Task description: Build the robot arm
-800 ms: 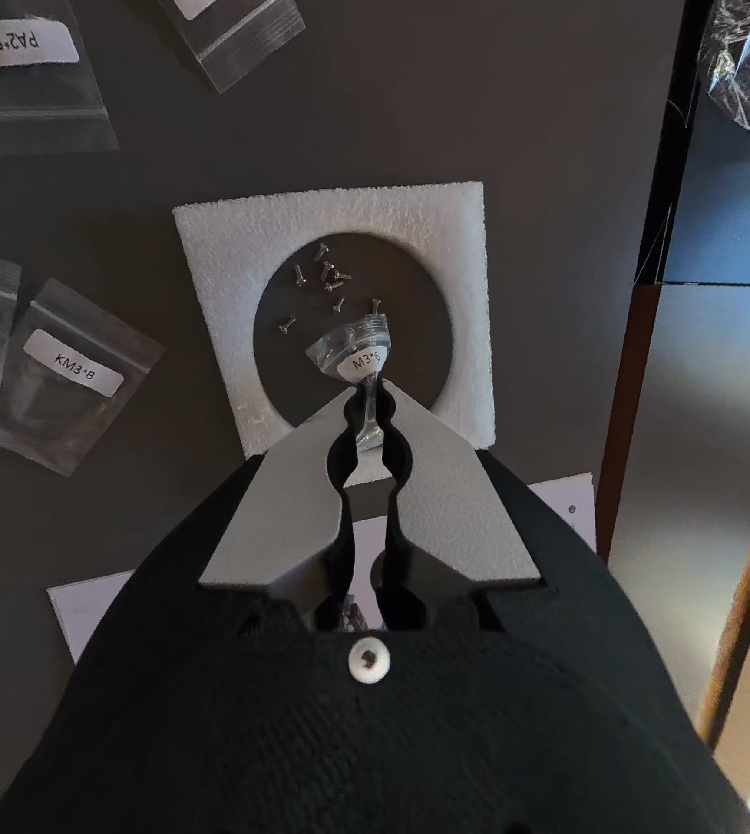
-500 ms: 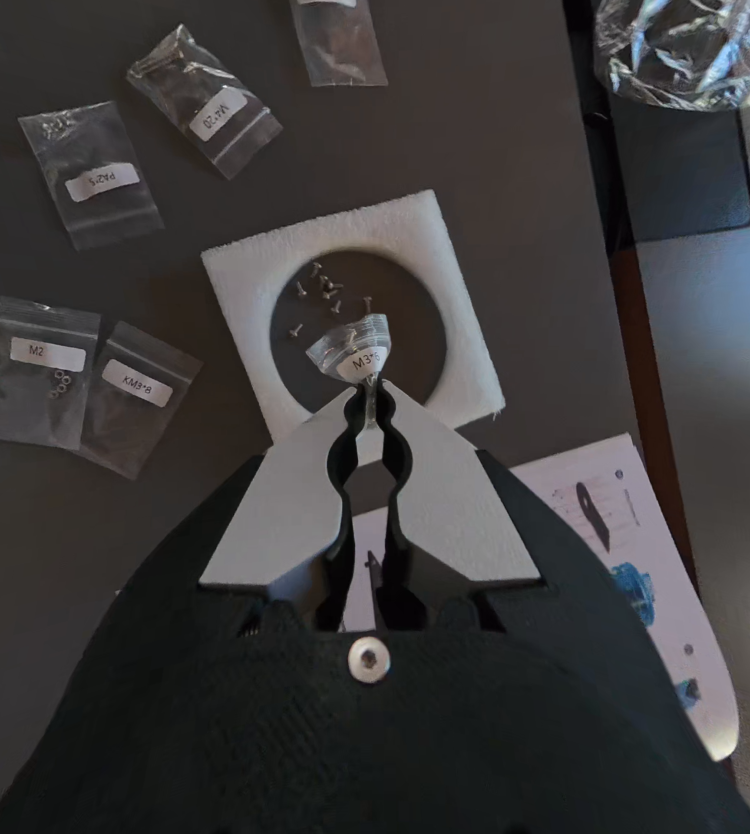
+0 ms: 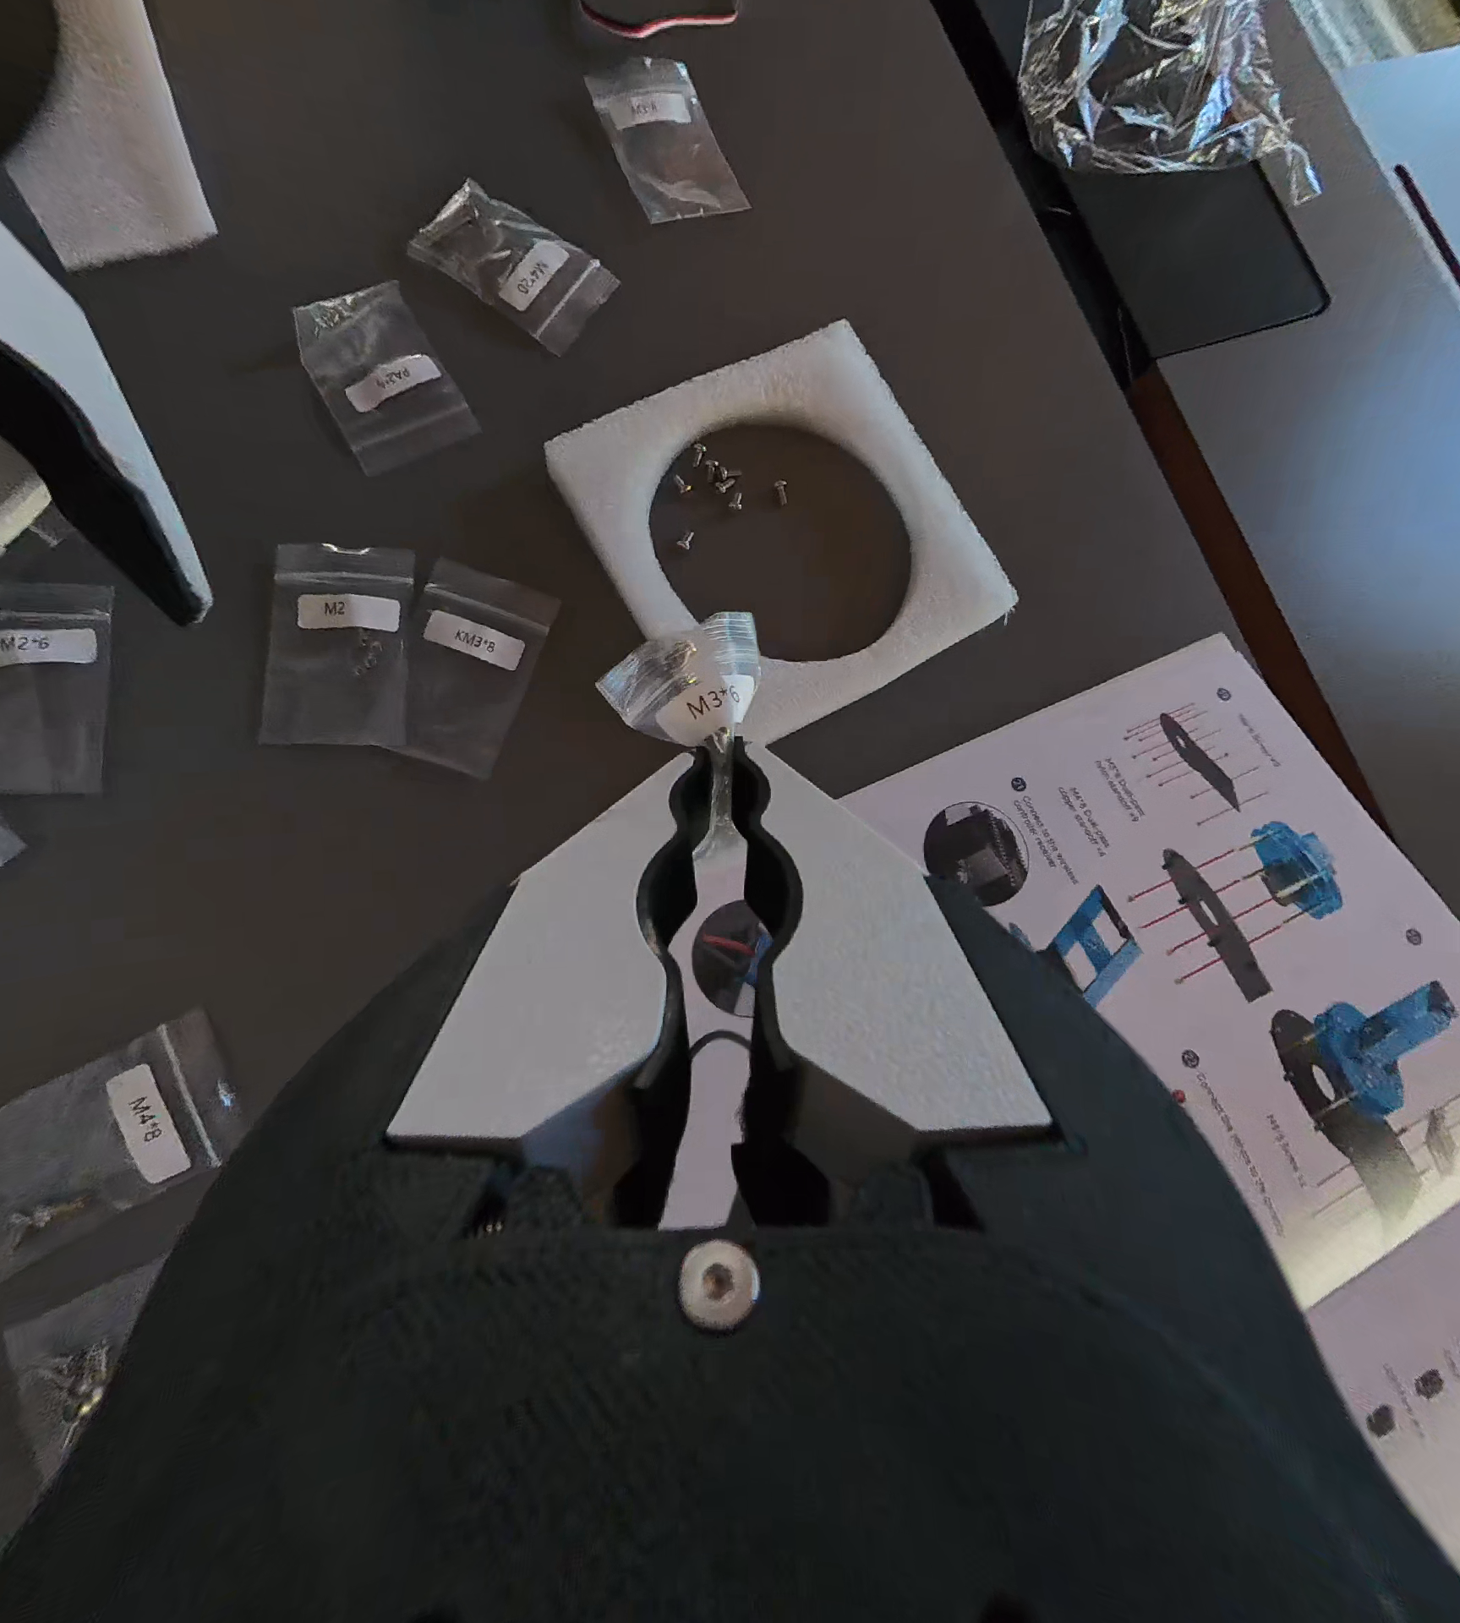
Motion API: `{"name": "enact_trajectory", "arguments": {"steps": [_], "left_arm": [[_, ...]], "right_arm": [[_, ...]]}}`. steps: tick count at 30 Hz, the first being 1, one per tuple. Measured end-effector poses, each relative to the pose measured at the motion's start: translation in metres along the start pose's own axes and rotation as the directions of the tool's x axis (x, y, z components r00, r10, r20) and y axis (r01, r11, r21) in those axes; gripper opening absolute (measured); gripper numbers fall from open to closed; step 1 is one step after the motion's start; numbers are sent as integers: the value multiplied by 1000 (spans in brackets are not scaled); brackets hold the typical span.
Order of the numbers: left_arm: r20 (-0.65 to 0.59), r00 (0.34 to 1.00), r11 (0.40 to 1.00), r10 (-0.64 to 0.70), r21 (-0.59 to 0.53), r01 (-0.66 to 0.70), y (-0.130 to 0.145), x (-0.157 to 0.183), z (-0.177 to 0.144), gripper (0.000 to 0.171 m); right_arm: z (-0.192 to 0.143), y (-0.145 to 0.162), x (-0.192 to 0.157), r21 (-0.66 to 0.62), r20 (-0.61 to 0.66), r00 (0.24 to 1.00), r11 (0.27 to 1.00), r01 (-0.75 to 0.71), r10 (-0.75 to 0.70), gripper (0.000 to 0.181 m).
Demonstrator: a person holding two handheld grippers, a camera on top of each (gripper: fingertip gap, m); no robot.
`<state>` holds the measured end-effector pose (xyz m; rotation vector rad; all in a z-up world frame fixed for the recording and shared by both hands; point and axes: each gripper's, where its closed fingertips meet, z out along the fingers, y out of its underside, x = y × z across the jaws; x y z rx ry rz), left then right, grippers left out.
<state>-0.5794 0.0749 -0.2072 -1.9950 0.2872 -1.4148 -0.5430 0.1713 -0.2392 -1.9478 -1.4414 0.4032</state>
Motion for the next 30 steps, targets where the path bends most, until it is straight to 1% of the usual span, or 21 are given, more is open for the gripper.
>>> {"name": "enact_trajectory", "arguments": {"steps": [3,6,11,18,25,30], "left_arm": [[4,1000,1000,7,3,-7,-1,0,-1,29],[19,1000,1000,11,4,-11,-1,-3,-1,29],[3,1000,1000,-9,-3,9,1,-3,1,29],[12,1000,1000,-10,7,10,-1,-6,-2,29],[6,1000,1000,11,5,-11,-2,-2,-2,29],[19,1000,1000,-7,-10,7,2,-9,0,29]], "right_arm": [[-3,6,4,-1,-6,1000,1000,-31,31,2],[-6,11,7,-12,-17,1000,1000,-19,18,2],[-9,17,11,-26,-27,1000,1000,-15,15,2],[-9,18,15,-38,-42,999,999,-3,2,2],[-11,16,21,-23,-49,999,1000,-18,17,2],[-8,20,21,-34,-47,999,999,-18,17,2]]}}
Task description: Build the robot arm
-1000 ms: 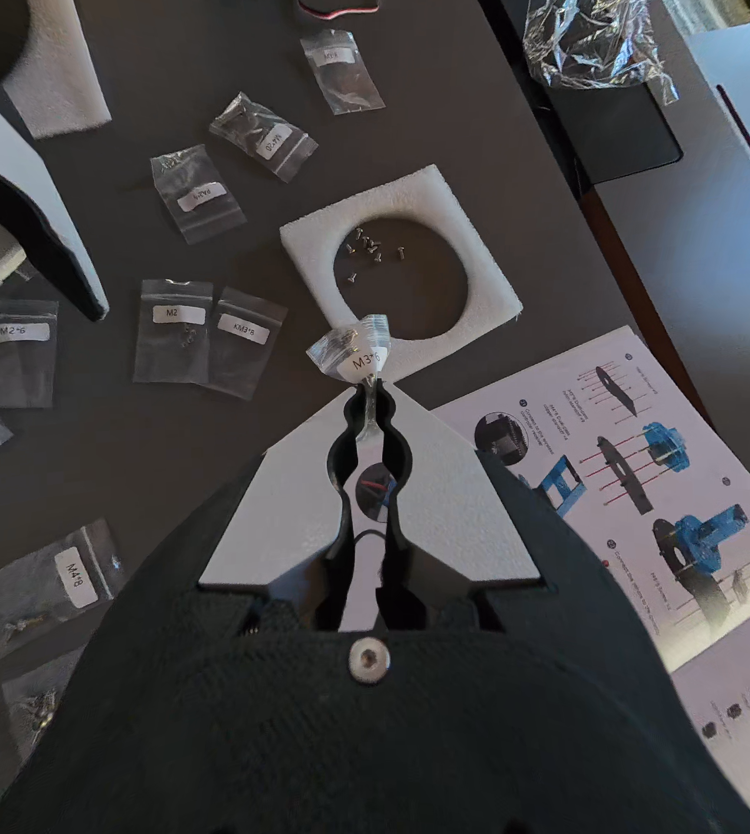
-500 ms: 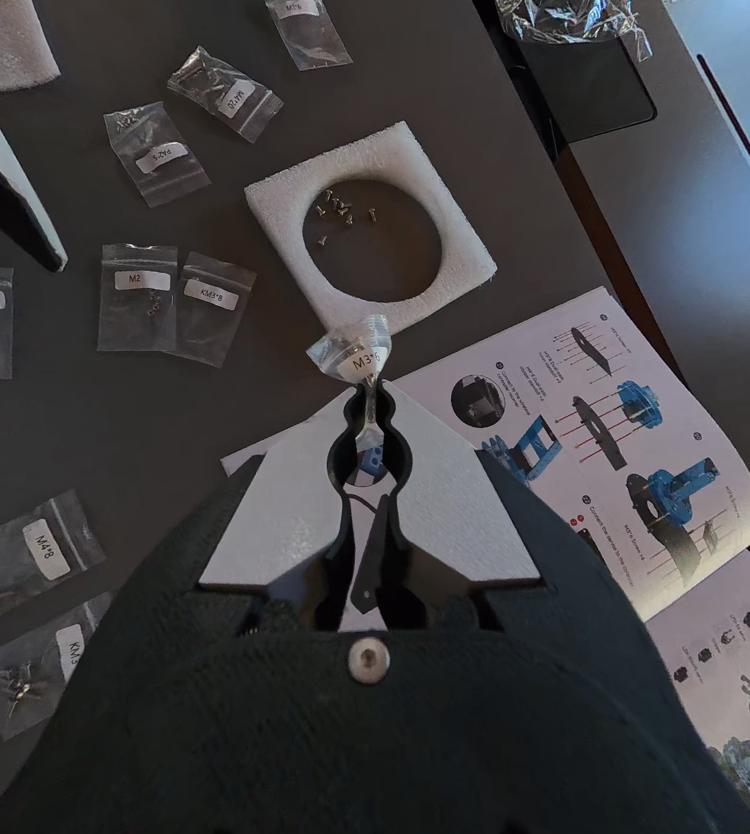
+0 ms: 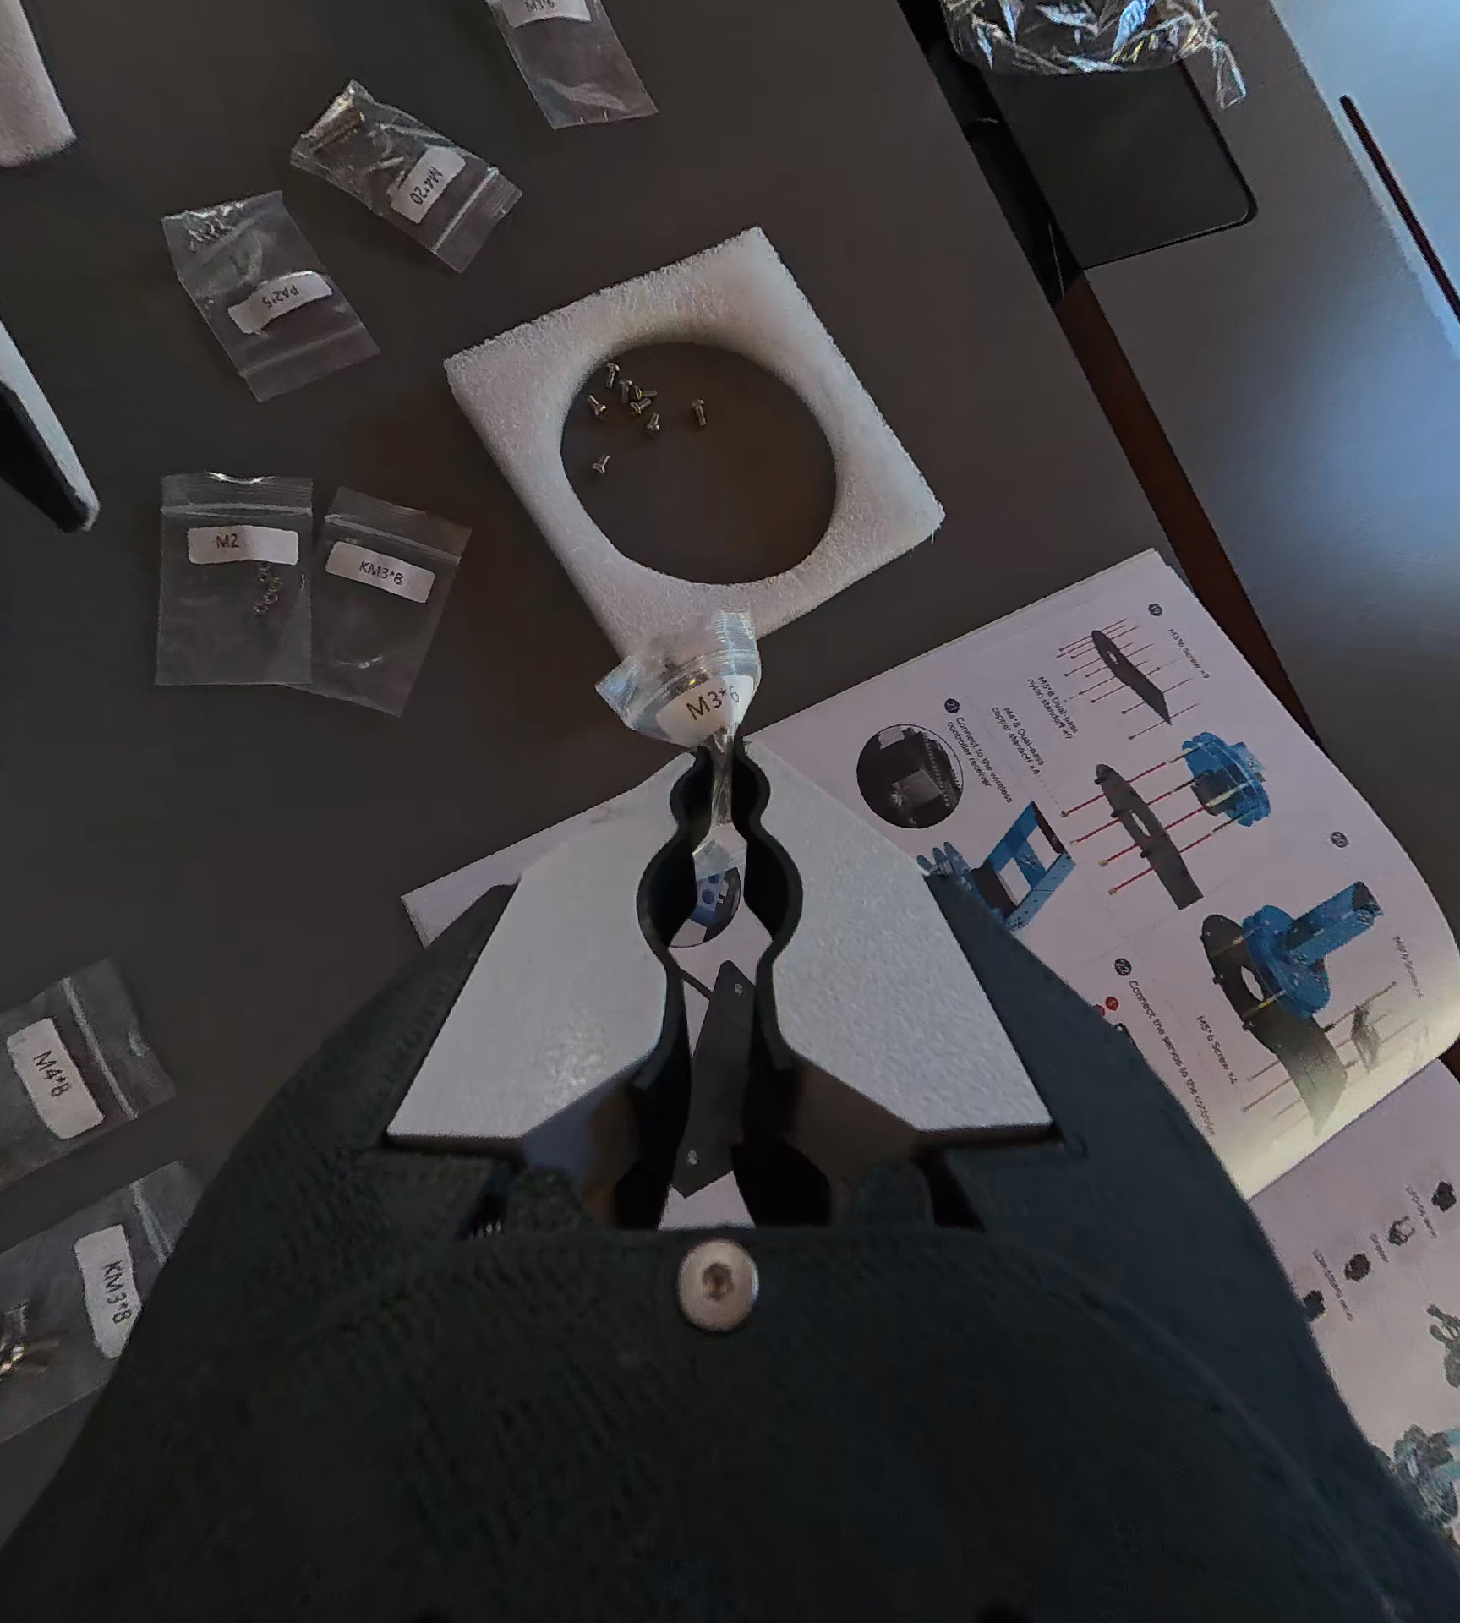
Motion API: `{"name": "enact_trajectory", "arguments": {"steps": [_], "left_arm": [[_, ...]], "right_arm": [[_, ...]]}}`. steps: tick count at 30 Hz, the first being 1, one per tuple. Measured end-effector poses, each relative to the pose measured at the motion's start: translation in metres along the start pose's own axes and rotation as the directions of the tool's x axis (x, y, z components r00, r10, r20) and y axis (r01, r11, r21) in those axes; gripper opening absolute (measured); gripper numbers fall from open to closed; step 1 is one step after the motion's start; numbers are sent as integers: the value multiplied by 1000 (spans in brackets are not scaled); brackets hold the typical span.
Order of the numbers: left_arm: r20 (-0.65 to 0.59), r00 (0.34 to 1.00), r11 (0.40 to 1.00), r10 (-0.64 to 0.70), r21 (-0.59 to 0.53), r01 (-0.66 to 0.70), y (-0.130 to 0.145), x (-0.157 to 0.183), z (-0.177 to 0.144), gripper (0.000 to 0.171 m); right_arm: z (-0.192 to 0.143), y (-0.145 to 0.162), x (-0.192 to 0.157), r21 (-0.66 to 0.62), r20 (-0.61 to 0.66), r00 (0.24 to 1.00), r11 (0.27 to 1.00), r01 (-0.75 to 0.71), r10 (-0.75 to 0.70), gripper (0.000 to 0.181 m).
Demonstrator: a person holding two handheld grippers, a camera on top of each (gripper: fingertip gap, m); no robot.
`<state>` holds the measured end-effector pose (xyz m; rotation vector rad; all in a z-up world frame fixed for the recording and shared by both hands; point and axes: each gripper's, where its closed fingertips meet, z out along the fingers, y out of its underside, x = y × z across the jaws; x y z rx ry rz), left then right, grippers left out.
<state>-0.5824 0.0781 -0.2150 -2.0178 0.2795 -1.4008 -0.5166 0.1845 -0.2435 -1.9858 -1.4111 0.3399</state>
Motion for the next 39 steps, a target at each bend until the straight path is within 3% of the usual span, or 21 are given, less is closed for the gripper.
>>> {"name": "enact_trajectory", "arguments": {"steps": [39], "left_arm": [[-20,1000,1000,4,-15,-4,4,6,3,30]], "right_arm": [[6,3,1,-15,1,1000,1000,3,-3,1]]}}
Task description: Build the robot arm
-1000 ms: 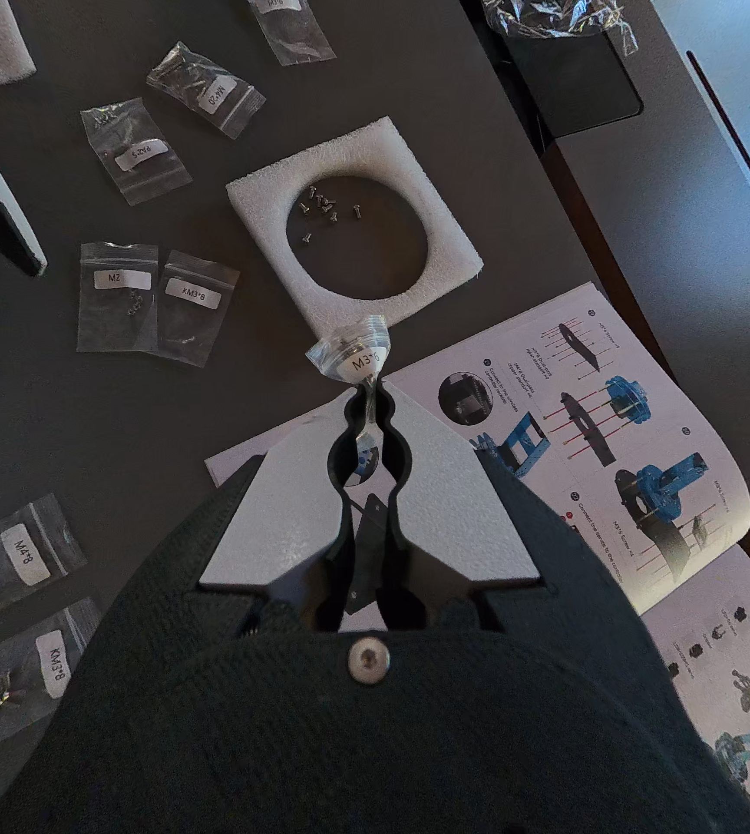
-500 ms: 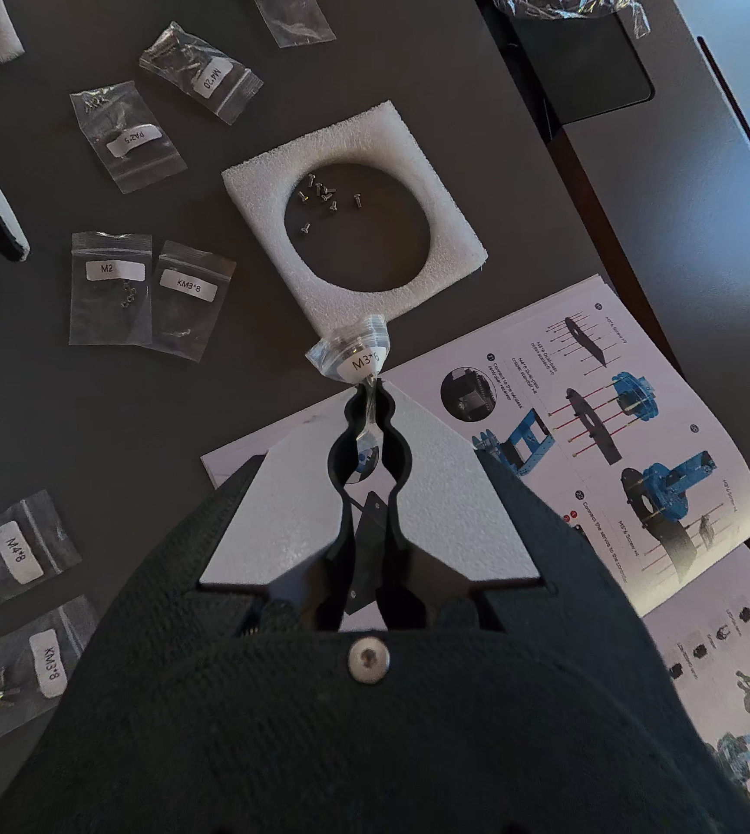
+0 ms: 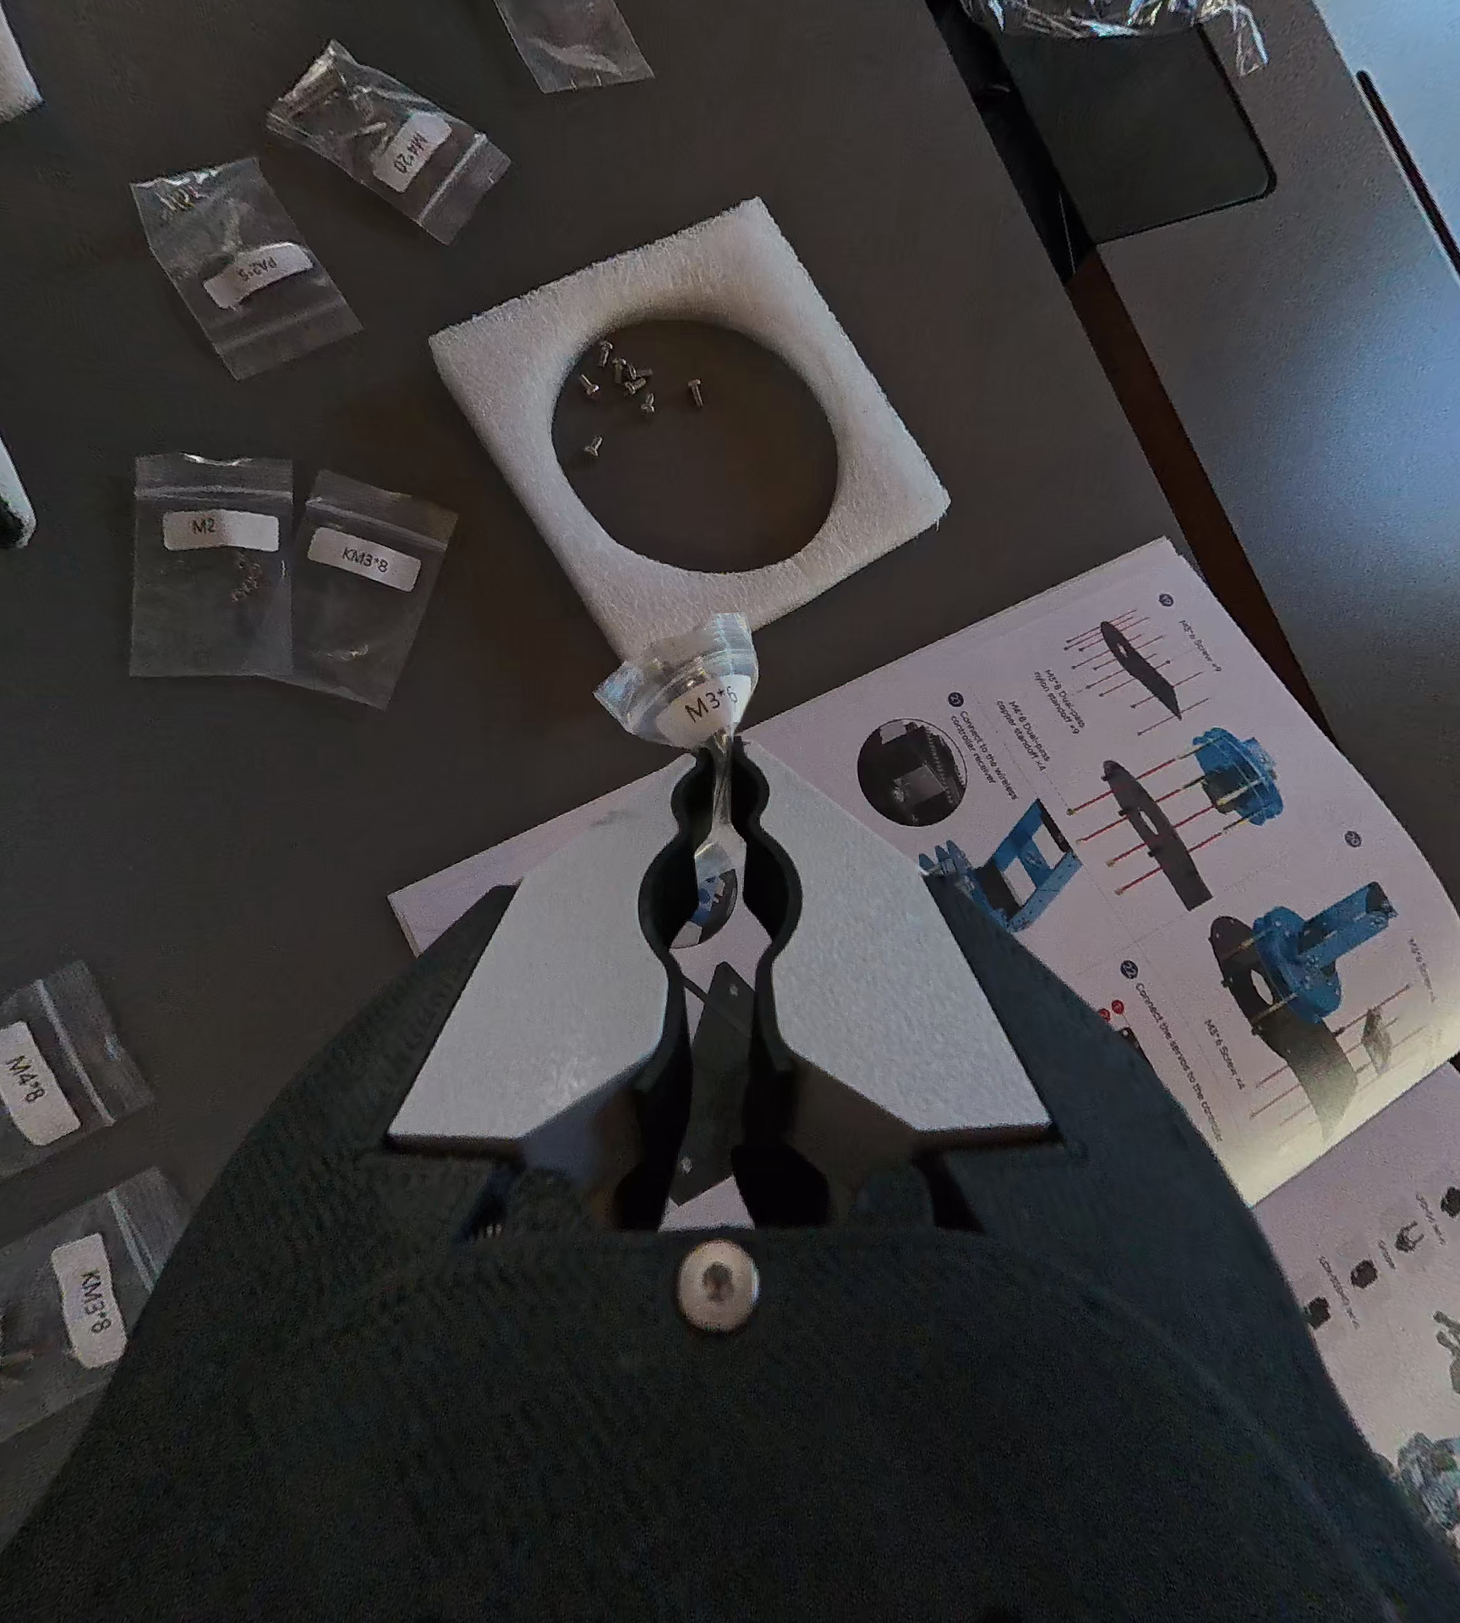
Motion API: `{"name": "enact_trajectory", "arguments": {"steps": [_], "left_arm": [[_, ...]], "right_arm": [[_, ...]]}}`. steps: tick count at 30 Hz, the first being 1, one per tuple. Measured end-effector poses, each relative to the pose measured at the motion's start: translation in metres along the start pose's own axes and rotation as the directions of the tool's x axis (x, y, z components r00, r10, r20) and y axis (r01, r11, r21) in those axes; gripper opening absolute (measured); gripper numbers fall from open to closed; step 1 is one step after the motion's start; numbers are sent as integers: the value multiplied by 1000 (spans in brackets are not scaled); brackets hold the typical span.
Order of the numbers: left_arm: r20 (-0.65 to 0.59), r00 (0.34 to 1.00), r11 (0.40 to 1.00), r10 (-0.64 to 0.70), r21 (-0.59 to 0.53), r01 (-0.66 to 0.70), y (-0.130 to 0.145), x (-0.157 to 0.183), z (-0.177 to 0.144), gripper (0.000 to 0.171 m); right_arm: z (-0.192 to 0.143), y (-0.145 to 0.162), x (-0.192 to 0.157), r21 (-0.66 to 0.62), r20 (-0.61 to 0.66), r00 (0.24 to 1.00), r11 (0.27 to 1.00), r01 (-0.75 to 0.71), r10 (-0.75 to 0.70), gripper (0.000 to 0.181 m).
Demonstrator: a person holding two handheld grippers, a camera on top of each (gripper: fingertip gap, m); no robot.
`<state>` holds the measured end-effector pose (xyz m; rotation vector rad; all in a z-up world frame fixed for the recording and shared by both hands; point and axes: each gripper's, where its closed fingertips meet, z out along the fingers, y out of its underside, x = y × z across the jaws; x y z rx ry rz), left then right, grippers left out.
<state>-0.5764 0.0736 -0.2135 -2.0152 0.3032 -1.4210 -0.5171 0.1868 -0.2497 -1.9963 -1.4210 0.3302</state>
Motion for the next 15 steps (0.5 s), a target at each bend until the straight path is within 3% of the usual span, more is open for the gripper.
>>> {"name": "enact_trajectory", "arguments": {"steps": [7,15], "left_arm": [[6,1000,1000,12,6,-12,-2,1,-1,29],[40,999,1000,23,2,-23,-1,-4,-1,30]], "right_arm": [[5,-10,-6,9,-2,999,999,34,-34,1],[60,-35,-3,-88,56,977,974,209,-205,1]]}}
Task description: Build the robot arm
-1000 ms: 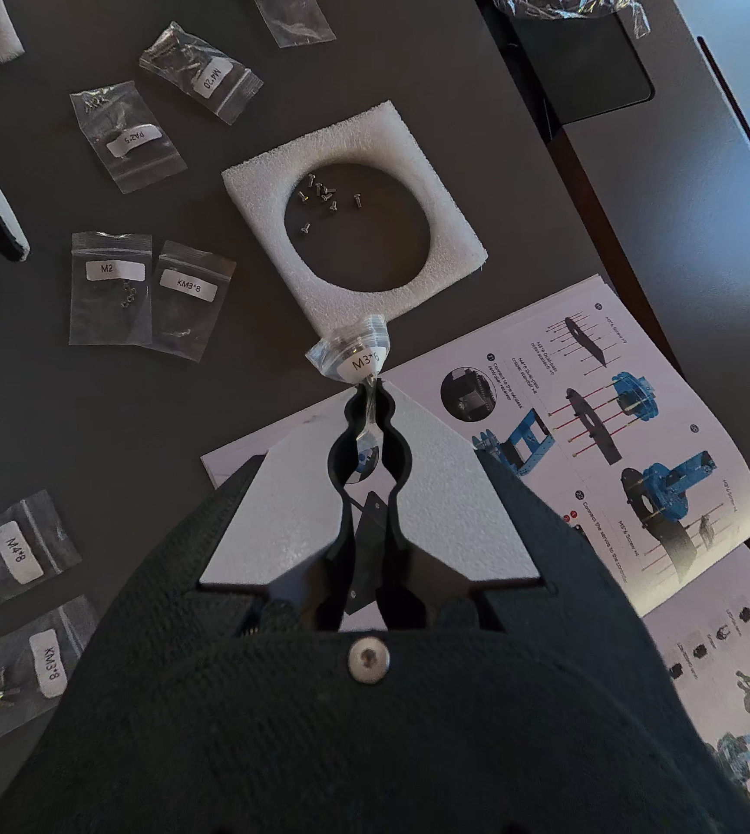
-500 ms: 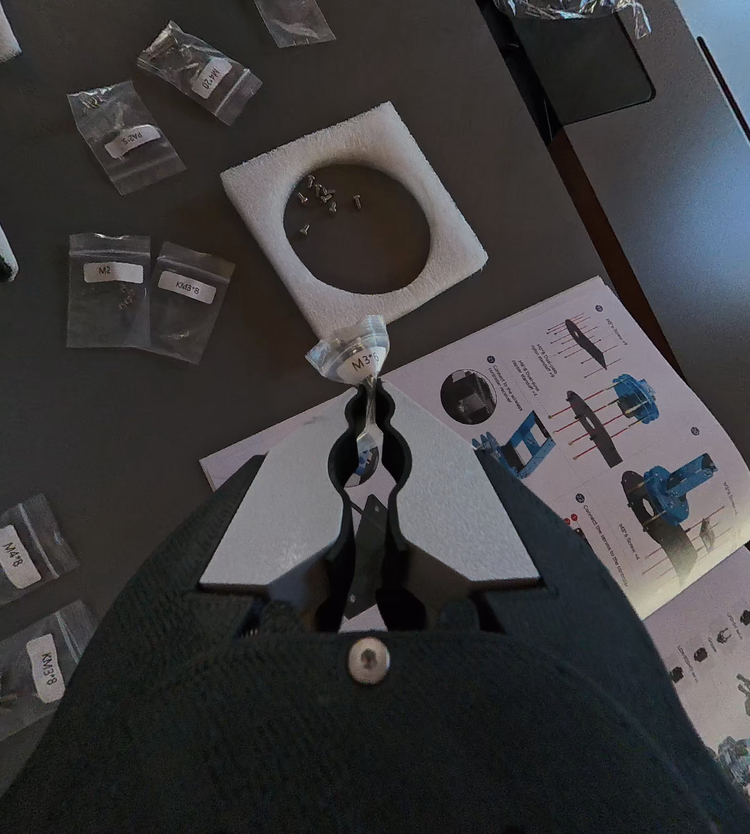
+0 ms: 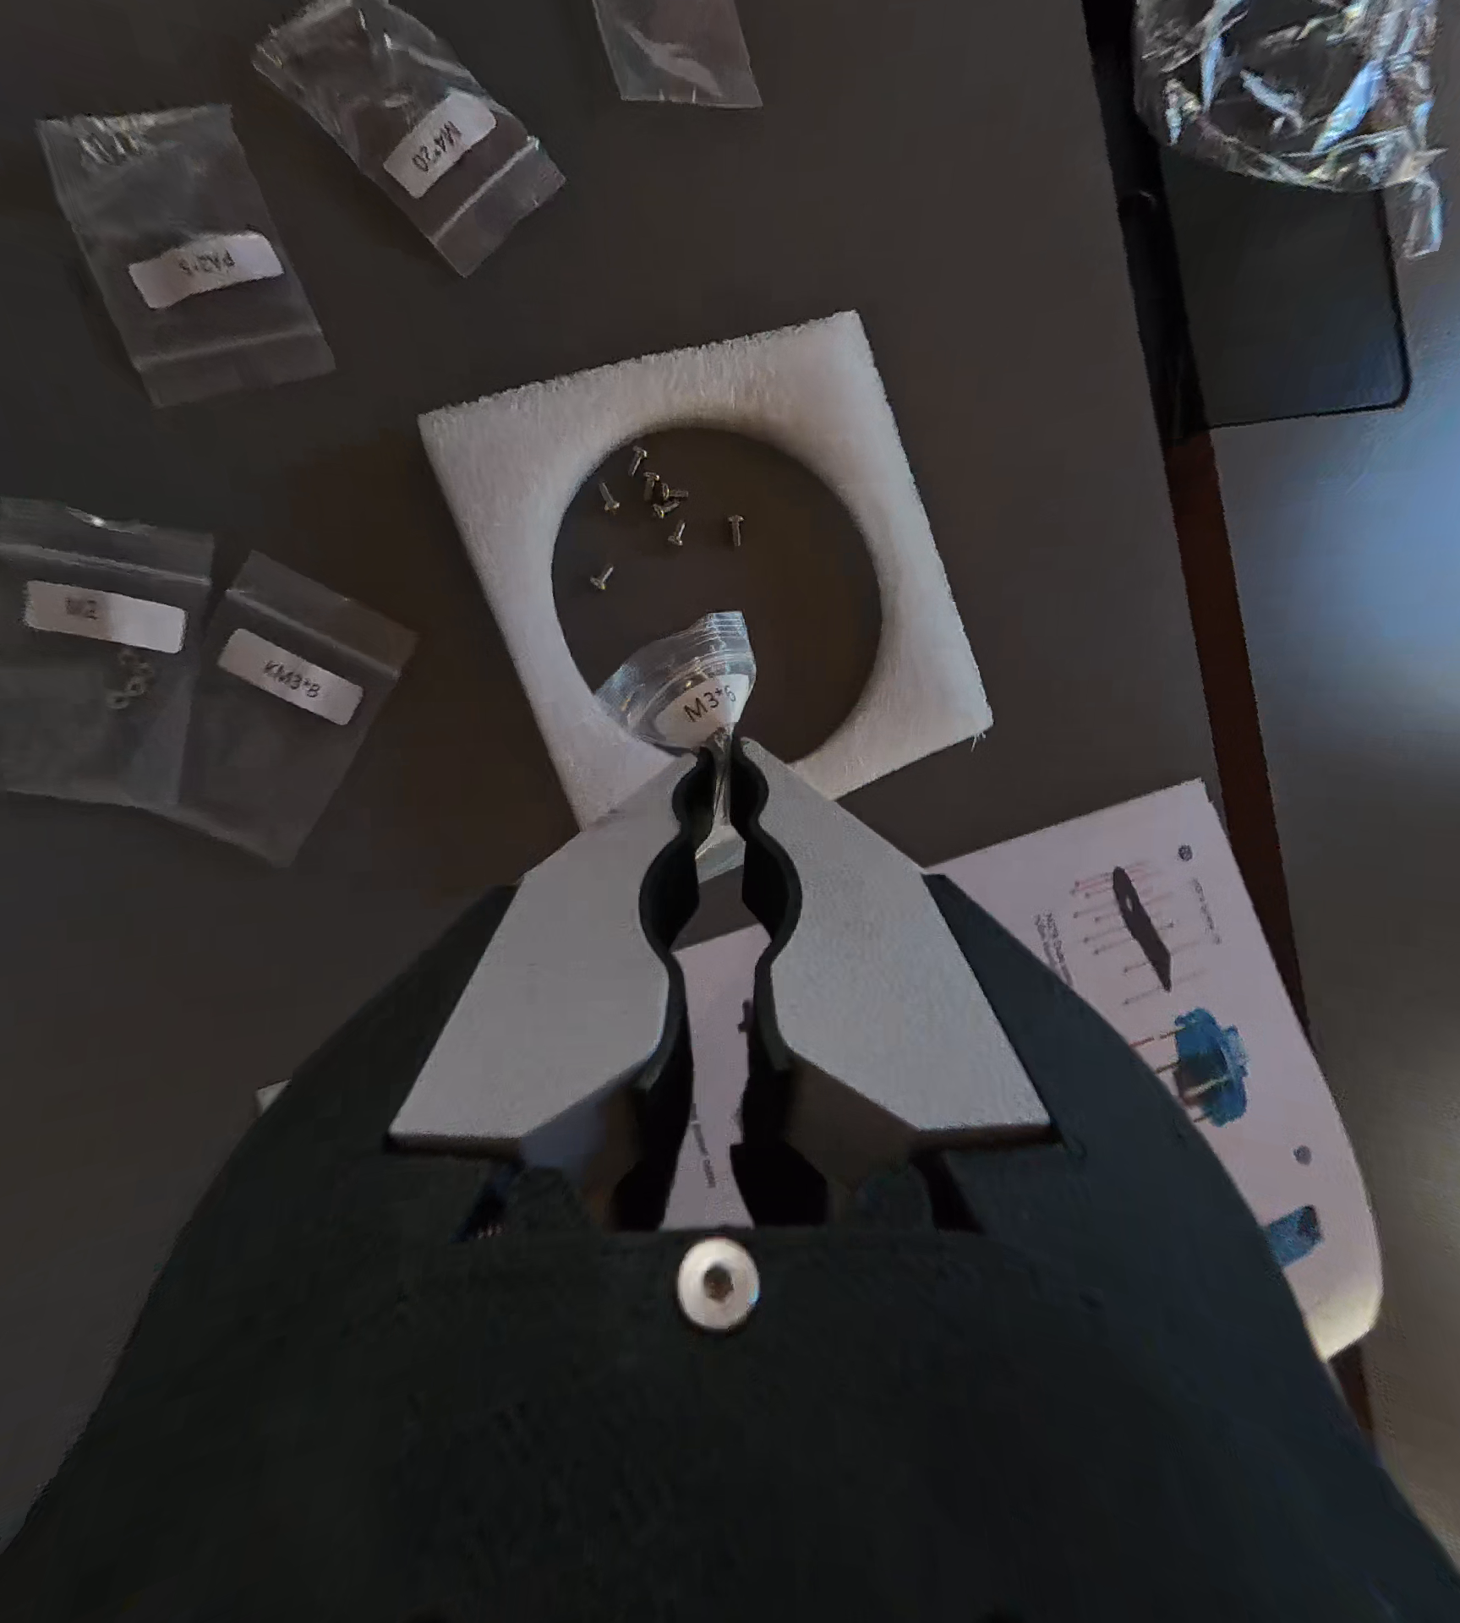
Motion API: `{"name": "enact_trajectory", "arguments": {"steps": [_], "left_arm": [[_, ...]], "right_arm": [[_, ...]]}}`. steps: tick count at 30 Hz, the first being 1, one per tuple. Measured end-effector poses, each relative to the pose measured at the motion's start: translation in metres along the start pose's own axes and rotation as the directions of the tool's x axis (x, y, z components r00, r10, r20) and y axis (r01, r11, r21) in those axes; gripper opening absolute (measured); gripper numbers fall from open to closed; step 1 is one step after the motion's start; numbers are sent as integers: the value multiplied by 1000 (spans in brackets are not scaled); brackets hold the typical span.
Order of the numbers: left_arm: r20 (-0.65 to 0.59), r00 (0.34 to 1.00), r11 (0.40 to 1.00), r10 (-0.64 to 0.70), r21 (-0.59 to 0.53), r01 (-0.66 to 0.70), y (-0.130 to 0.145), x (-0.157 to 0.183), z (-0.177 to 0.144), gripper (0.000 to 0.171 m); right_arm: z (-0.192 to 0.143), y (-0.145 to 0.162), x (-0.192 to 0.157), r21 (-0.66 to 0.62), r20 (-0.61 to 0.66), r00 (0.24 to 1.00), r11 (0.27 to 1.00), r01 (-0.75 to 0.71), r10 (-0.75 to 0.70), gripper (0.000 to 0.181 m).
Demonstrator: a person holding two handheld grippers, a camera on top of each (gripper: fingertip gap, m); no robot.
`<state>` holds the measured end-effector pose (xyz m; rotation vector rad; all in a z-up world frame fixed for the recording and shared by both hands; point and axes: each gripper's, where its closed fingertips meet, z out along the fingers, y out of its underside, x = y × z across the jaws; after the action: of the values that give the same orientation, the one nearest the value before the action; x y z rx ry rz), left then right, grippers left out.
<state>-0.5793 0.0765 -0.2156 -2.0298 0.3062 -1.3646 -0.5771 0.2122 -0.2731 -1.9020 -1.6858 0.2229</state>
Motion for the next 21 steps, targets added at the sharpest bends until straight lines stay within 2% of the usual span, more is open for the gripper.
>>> {"name": "enact_trajectory", "arguments": {"steps": [3,6,15,21], "left_arm": [[-5,1000,1000,10,13,-10,-3,3,-3,30],[-4,1000,1000,12,22,-12,-5,4,-5,30],[-14,1000,1000,4,20,-3,-4,4,-4,30],[-17,1000,1000,7,27,-7,-6,6,-6,30]], "right_arm": [[14,0,4,-64,-23,996,994,88,-90,1],[17,-5,4,-73,-23,994,992,105,-107,1],[28,5,9,-169,-12,989,975,145,-149,1],[31,1,7,-148,8,990,979,143,-143,1]]}}
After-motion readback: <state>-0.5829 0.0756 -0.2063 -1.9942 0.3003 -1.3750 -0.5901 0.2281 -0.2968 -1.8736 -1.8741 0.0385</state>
